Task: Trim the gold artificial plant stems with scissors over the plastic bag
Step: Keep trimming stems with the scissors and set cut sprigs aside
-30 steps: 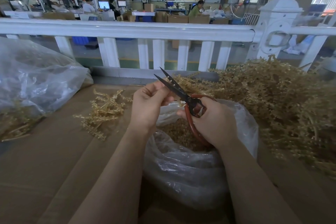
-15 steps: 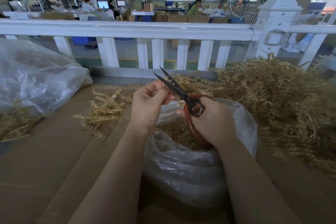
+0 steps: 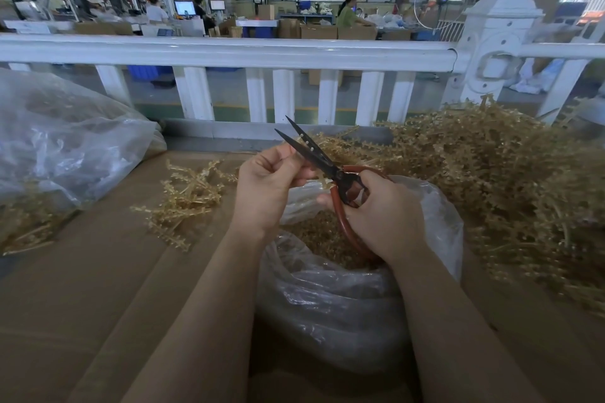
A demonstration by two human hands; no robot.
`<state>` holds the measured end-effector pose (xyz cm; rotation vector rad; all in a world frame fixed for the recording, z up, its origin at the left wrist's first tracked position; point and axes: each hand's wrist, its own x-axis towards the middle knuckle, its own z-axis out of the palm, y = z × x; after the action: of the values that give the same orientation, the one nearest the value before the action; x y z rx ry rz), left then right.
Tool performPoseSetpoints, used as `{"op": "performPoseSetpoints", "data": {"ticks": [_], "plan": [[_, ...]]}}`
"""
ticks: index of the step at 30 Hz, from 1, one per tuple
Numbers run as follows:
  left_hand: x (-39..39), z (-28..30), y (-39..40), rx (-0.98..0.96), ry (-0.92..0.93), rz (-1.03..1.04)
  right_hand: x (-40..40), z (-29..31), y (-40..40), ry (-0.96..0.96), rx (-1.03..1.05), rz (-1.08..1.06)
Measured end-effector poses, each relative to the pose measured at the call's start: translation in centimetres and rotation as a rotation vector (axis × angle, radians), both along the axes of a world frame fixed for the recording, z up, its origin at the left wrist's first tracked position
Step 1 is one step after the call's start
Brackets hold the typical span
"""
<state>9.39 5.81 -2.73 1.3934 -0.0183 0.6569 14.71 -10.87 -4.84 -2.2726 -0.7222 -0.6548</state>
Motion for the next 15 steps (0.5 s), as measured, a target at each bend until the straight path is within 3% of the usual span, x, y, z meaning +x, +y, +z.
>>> {"op": "performPoseSetpoints", "data": {"ticks": [15], "plan": [[-0.27, 0.30, -0.40, 0.083, 0.000, -0.012, 0.22, 0.00, -0.13, 0.019, 0.009, -0.014]]}}
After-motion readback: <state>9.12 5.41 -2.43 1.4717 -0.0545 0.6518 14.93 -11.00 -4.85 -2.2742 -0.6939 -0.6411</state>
